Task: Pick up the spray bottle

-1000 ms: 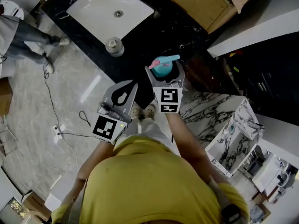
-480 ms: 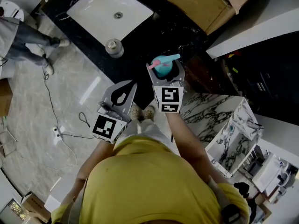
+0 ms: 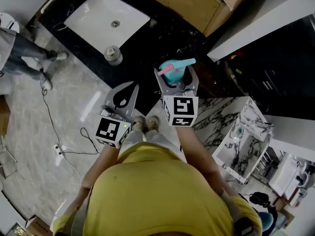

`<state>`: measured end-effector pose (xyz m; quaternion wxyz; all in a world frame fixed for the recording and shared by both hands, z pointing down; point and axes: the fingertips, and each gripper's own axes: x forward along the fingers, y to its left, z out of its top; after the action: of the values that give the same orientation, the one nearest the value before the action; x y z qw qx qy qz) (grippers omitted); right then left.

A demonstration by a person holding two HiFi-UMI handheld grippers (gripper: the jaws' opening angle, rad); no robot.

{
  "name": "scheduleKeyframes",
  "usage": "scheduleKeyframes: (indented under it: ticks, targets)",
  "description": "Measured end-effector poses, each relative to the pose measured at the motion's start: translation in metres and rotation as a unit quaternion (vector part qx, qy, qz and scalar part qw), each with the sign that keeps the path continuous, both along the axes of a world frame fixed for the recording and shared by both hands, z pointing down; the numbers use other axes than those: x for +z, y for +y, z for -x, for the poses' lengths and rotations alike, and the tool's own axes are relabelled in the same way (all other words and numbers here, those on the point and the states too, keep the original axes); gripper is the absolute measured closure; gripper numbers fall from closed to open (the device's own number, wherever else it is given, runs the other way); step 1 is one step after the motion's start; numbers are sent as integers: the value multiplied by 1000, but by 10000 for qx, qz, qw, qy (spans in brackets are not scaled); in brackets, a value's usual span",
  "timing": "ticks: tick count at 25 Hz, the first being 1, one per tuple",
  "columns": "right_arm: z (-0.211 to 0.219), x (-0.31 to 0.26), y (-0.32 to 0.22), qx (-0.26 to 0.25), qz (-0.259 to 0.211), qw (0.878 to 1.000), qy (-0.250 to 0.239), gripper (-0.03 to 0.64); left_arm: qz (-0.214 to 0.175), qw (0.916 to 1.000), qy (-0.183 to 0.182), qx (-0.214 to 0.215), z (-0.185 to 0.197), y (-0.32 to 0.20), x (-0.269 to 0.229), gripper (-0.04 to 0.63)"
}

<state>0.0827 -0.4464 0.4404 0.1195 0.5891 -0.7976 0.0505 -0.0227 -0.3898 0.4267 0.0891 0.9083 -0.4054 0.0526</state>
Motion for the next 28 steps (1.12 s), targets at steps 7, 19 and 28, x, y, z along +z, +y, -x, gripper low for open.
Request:
scheduleKeyframes:
  ticks: [7, 19, 28]
  targets:
    - [-16, -41, 30, 270, -66, 9996, -57, 233, -126, 9999, 29, -81, -4, -6, -15, 594]
    - [-52, -59, 65, 919, -174, 9956, 24, 233, -541, 9977, -136, -390, -10, -4, -44, 594]
    - [-55, -60, 66, 921, -260, 9954, -41, 233, -648, 9968, -116, -448, -13, -3, -49, 594]
